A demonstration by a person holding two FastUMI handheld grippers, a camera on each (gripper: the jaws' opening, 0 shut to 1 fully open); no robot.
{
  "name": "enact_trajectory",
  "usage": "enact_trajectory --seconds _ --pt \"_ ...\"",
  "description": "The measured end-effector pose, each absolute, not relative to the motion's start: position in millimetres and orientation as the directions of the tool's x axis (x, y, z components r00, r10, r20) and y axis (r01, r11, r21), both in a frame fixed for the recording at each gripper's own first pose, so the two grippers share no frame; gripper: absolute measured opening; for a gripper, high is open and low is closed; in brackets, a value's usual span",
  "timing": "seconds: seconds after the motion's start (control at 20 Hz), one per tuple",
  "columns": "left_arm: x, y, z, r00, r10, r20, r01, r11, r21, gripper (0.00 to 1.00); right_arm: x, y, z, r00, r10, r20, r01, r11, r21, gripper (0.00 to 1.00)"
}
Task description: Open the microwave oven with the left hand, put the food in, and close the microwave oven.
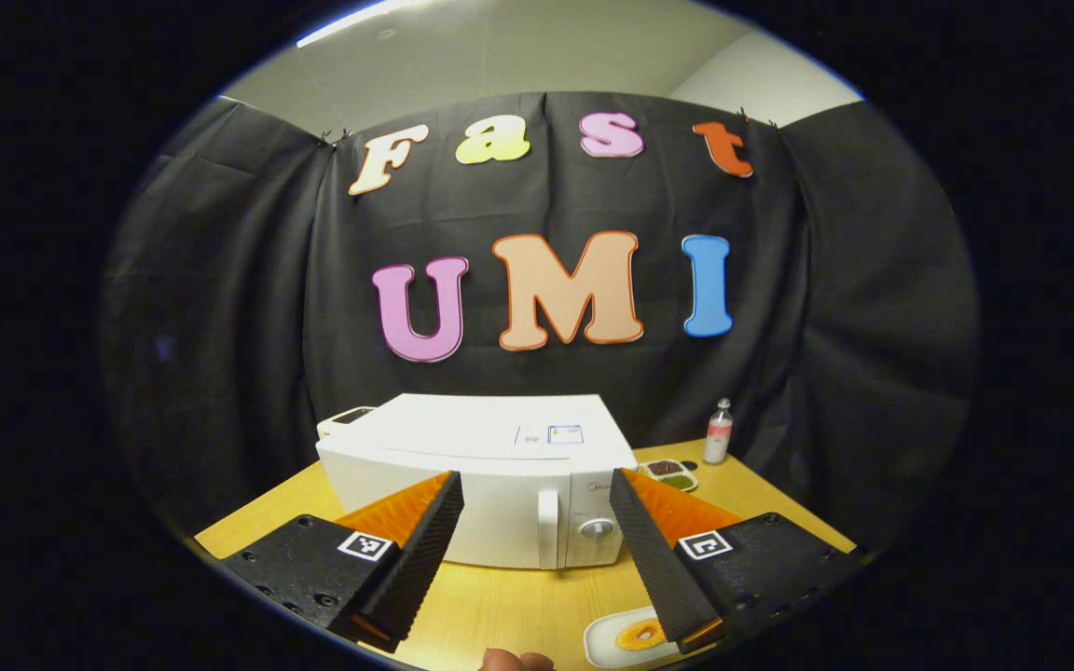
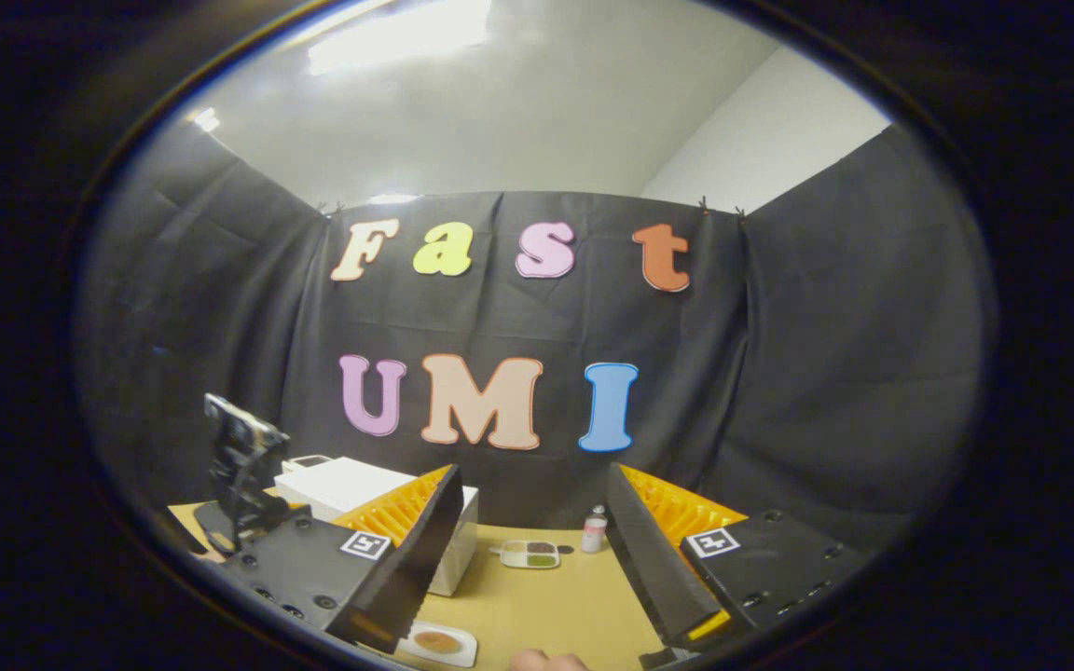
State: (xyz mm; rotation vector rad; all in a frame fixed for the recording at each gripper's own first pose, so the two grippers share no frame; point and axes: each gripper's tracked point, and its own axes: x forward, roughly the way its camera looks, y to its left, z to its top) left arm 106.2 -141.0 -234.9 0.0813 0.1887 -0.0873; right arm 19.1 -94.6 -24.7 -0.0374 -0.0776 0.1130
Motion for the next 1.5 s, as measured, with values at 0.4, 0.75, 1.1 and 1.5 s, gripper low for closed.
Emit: enact_trajectory --seconds 0.4,0.75,1.1,1.5 --pt "161 -150 -326 0.931 -0.101 -0.351 0.154 0.980 0.129 0.96 21 -108 -14 0.994 0.041 0.098 -0.035 0.997 -0.066 0.96" --pt "185 -152 -383 0.880 -0.108 -0.462 0.160 0.984 0.074 0.99 19 -119 -12 0.993 -0.058 0.106 0.069 0.992 -0.107 0.96" --pt "198 -153 -398 0.870 -0.115 -0.480 0.162 0.985 0.058 0.84 23 -119 -13 0.989 -0.102 0.104 0.114 0.985 -0.126 0.96" --pt "202 -153 -400 0.874 -0.119 -0.472 0.168 0.984 0.064 0.20 25 -116 -17 0.988 -0.115 0.101 0.128 0.981 -0.144 0.96"
